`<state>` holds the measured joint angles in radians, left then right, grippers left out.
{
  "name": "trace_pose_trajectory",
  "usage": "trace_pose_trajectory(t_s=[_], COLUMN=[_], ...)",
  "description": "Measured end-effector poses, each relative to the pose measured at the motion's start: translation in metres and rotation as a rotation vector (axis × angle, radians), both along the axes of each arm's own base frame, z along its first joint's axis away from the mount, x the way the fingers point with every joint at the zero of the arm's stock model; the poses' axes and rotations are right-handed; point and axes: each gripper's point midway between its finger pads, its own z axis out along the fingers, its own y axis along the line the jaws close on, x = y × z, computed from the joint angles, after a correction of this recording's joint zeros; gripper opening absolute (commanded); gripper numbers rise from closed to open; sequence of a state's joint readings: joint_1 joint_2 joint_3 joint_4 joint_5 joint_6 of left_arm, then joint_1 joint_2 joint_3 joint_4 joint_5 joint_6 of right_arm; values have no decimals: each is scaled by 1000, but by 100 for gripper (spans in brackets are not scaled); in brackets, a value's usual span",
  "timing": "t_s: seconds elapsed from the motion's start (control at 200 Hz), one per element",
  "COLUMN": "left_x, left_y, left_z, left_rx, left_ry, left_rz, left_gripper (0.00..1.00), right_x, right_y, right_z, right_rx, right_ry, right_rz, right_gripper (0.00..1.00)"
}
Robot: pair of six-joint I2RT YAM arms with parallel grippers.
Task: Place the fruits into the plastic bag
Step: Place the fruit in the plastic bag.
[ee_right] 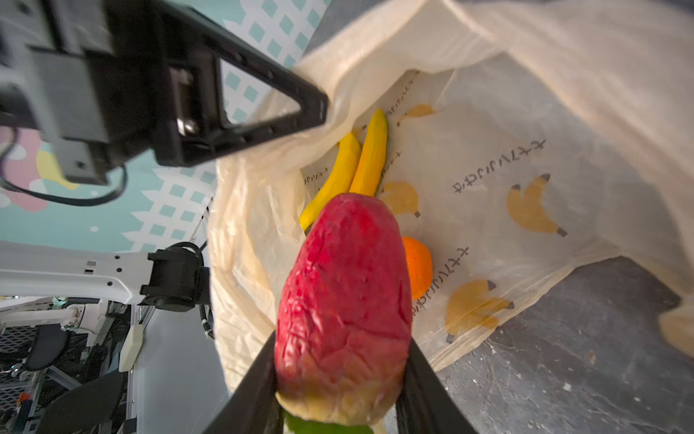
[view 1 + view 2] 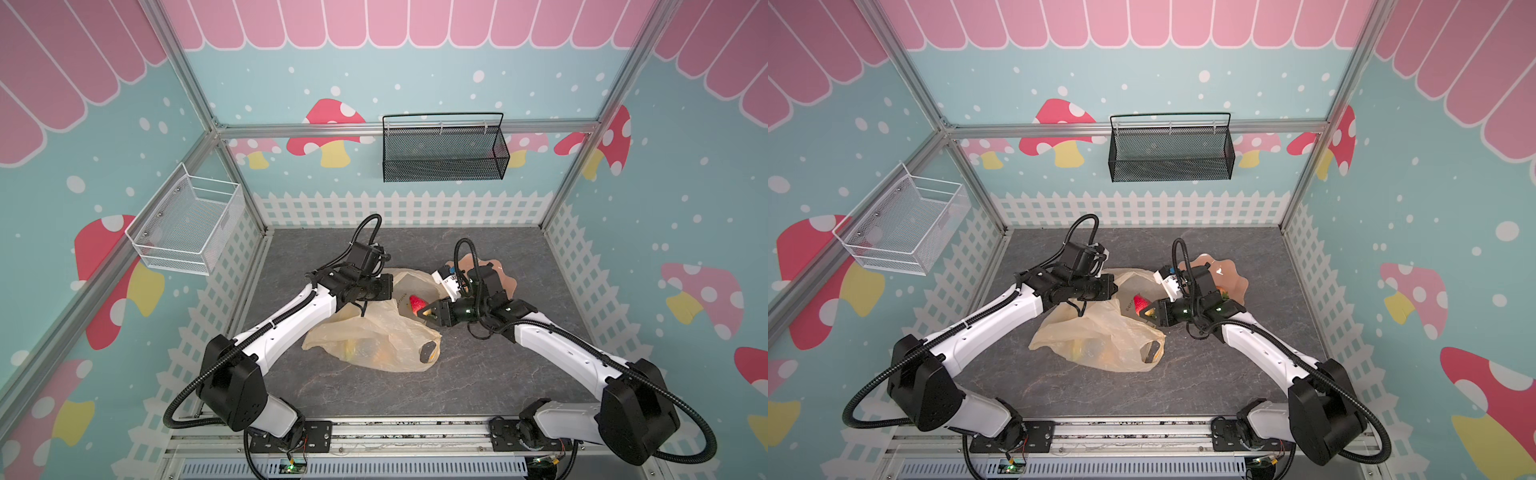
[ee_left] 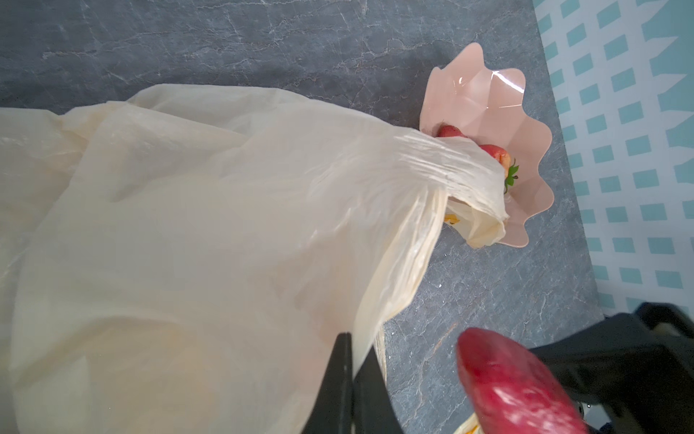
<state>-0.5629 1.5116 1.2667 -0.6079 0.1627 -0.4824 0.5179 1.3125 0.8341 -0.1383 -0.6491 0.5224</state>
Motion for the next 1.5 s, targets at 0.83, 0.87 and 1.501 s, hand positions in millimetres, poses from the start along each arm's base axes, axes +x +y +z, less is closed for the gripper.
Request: trace_pose_trajectory(t_s=[0.83,0.87,1.501], left_x=[0,0,-2], left_y=[-3,-3,-7], left_z=[3,3,3], left_rx=[-14,-14,-16], left_ry=[1,2,3], left_rz=[-11,-11,-17], left_gripper=[0,0,0], right_x=[5,4,45], right_y=[49,53,126], right_z=[-73,-74,-84], right_rx=[-84,-85,-50], right_ry=[81,81,89], right_rz=[78,87,142], right_gripper=[29,29,33])
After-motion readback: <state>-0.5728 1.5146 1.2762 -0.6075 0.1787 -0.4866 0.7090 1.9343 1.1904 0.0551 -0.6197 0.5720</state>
